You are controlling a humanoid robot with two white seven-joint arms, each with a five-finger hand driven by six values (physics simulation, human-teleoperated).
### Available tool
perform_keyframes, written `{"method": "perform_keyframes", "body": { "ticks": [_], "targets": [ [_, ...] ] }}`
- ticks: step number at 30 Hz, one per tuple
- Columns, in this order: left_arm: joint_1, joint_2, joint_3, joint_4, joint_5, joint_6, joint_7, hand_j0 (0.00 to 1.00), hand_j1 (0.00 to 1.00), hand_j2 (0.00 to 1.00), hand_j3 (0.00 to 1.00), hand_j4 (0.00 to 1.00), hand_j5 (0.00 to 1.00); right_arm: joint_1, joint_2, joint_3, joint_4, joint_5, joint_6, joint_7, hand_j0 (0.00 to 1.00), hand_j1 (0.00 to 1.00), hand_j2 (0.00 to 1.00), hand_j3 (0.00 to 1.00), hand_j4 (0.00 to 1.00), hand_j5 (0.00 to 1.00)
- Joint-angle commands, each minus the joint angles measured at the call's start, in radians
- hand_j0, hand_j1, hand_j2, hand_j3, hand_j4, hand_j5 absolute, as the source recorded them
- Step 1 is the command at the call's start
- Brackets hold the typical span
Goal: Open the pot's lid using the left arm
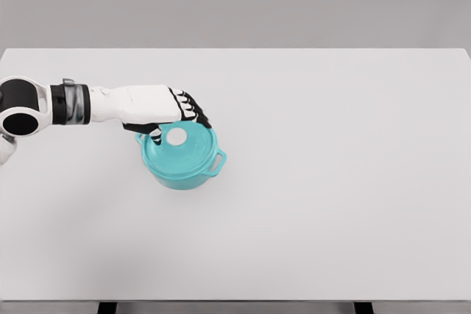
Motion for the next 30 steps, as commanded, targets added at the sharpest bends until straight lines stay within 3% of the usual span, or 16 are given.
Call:
{"method": "perform_keyframes", "body": {
  "ticks": [1,16,22,26,30],
  "targets": [
    [0.000,0.000,0.000,0.000,-0.013,-0.003,-0.001,0.89,0.89,0.89,0.89,0.89,0.89,0.000,0.000,0.000,0.000,0.000,0.000,0.000,1.00,1.00,1.00,1.00,1.00,1.00],
    [-0.003,0.026,0.005,-0.035,0.057,-0.003,0.010,0.89,0.89,0.89,0.89,0.89,0.89,0.000,0.000,0.000,0.000,0.000,0.000,0.000,1.00,1.00,1.00,1.00,1.00,1.00],
    [0.023,0.049,0.002,-0.044,0.057,-0.003,0.012,0.89,0.89,0.89,0.89,0.89,0.89,0.000,0.000,0.000,0.000,0.000,0.000,0.000,1.00,1.00,1.00,1.00,1.00,1.00],
    [0.026,0.053,0.002,-0.044,0.057,-0.003,0.012,0.73,0.73,0.73,0.73,0.73,0.73,0.000,0.000,0.000,0.000,0.000,0.000,0.000,1.00,1.00,1.00,1.00,1.00,1.00],
    [0.031,0.051,0.002,-0.044,0.057,-0.003,0.012,0.73,0.73,0.73,0.73,0.73,0.73,0.000,0.000,0.000,0.000,0.000,0.000,0.000,1.00,1.00,1.00,1.00,1.00,1.00]
  ]
}}
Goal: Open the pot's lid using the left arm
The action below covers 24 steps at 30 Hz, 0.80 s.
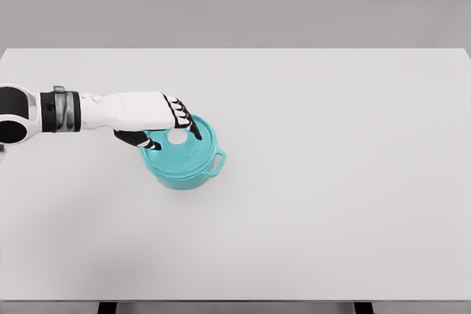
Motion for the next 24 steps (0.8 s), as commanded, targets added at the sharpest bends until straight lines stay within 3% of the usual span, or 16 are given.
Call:
{"method": "perform_keyframes", "body": {
  "ticks": [1,7,9,11,14,20,24],
  "targets": [
    [0.003,0.001,0.001,0.000,0.006,0.003,0.000,0.73,0.73,0.73,0.73,0.73,0.73,0.000,0.000,0.000,0.000,0.000,0.000,0.000,1.00,1.00,1.00,1.00,1.00,1.00],
    [0.005,-0.002,-0.001,0.000,0.006,0.003,0.000,0.73,0.73,0.73,0.73,0.73,0.73,0.000,0.000,0.000,0.000,0.000,0.000,0.000,1.00,1.00,1.00,1.00,1.00,1.00],
    [0.005,-0.002,0.001,-0.002,0.006,0.003,0.000,0.68,0.68,0.68,0.68,0.68,0.68,0.000,0.000,0.000,0.000,0.000,0.000,0.000,1.00,1.00,1.00,1.00,1.00,1.00],
    [0.003,-0.002,0.001,-0.002,0.005,0.003,-0.001,0.52,0.52,0.52,0.52,0.52,0.52,0.000,0.000,0.000,0.000,0.000,0.000,0.000,1.00,1.00,1.00,1.00,1.00,1.00],
    [0.002,-0.001,0.001,0.000,0.005,0.003,-0.001,0.45,0.45,0.45,0.45,0.45,0.45,0.000,0.000,0.000,0.000,0.000,0.000,0.000,1.00,1.00,1.00,1.00,1.00,1.00],
    [-0.008,0.009,0.009,0.000,0.005,0.003,-0.001,0.39,0.39,0.39,0.39,0.39,0.39,0.000,0.000,0.000,0.000,0.000,0.000,-0.001,1.00,1.00,1.00,1.00,1.00,1.00],
    [-0.009,0.091,0.041,-0.002,0.012,0.003,-0.001,0.39,0.39,0.39,0.39,0.39,0.39,0.000,0.000,0.000,0.000,0.000,0.000,0.000,1.00,1.00,1.00,1.00,1.00,1.00]
  ]
}}
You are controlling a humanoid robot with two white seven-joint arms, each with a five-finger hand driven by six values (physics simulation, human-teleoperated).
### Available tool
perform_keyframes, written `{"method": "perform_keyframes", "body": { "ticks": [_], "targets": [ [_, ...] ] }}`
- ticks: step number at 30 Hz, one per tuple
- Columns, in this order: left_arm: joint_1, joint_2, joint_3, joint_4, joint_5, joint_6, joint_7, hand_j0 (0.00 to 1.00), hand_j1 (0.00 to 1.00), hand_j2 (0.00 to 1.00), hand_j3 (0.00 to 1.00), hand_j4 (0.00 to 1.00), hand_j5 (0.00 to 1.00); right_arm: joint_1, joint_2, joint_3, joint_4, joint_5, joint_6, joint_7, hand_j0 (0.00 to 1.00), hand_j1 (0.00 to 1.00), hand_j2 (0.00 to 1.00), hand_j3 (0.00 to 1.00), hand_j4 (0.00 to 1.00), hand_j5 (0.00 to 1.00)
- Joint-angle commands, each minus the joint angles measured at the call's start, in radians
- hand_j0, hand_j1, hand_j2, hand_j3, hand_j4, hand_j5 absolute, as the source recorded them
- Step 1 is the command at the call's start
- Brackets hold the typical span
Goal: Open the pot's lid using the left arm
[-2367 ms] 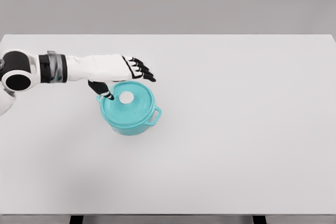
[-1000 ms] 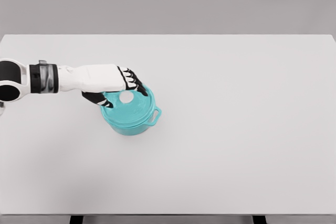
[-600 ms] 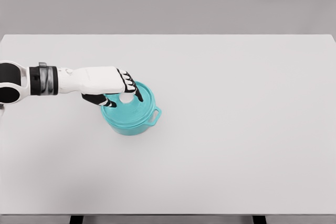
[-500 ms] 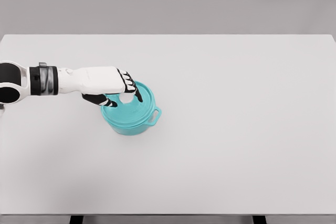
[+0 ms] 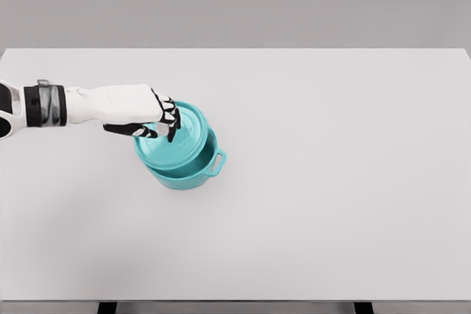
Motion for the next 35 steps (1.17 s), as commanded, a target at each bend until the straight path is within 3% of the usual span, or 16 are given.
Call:
{"method": "perform_keyframes", "body": {
  "ticks": [1,5,8,16,17,20,26,27,28,31,32,35],
  "targets": [
    [0.000,0.069,0.029,-0.002,0.006,0.002,0.000,0.39,0.39,0.39,0.39,0.39,0.39,0.000,0.000,0.000,0.000,0.000,0.000,0.000,1.00,1.00,1.00,1.00,1.00,1.00],
    [0.000,0.198,0.052,0.003,0.000,0.002,-0.012,0.39,0.39,0.39,0.39,0.39,0.39,0.000,0.000,0.000,0.000,0.000,0.000,0.000,1.00,1.00,1.00,1.00,1.00,1.00],
    [0.009,0.203,0.061,0.014,-0.001,0.002,-0.054,0.40,0.40,0.40,0.40,0.40,0.40,0.000,0.000,0.000,0.000,0.000,0.000,0.000,1.00,1.00,1.00,1.00,1.00,1.00],
    [0.015,0.201,0.059,0.041,-0.001,0.002,-0.054,0.52,0.52,0.52,0.52,0.52,0.52,0.000,0.000,0.000,0.000,0.000,0.000,0.000,1.00,1.00,1.00,1.00,1.00,1.00],
    [0.018,0.201,0.059,0.045,-0.001,0.002,-0.054,0.58,0.58,0.58,0.58,0.58,0.58,0.000,0.000,0.000,0.000,0.000,0.000,0.000,1.00,1.00,1.00,1.00,1.00,1.00],
    [0.020,0.200,0.059,0.048,0.003,0.002,-0.054,0.97,0.97,0.97,0.97,0.97,0.97,0.000,0.000,0.000,0.000,0.000,0.000,0.000,1.00,1.00,1.00,1.00,1.00,1.00],
    [0.034,0.195,0.061,0.054,0.003,0.002,-0.054,1.00,1.00,1.00,1.00,1.00,1.00,0.000,0.000,0.000,0.000,0.000,0.000,0.000,1.00,1.00,1.00,1.00,1.00,1.00],
    [0.041,0.196,0.058,0.075,0.002,0.002,-0.054,1.00,1.00,1.00,1.00,1.00,1.00,0.000,0.000,0.000,0.000,0.000,0.000,0.000,1.00,1.00,1.00,1.00,1.00,1.00],
    [0.063,0.200,0.058,0.150,0.008,0.002,-0.054,1.00,1.00,1.00,1.00,1.00,1.00,0.000,0.000,0.000,0.000,0.000,0.000,0.000,1.00,1.00,1.00,1.00,1.00,1.00],
    [0.063,0.187,0.116,0.414,0.144,0.002,-0.053,1.00,1.00,1.00,1.00,1.00,1.00,0.000,0.000,0.000,0.000,0.000,0.000,0.000,1.00,1.00,1.00,1.00,1.00,1.00],
    [0.061,0.187,0.127,0.456,0.148,0.002,-0.052,1.00,1.00,1.00,1.00,1.00,1.00,0.000,0.000,0.000,0.000,0.000,0.000,-0.001,1.00,1.00,1.00,1.00,1.00,1.00],
    [0.064,0.173,0.132,0.462,0.144,0.002,-0.053,1.00,1.00,1.00,1.00,1.00,1.00,0.000,0.000,0.000,0.000,0.000,0.000,0.000,1.00,1.00,1.00,1.00,1.00,1.00]
  ]
}}
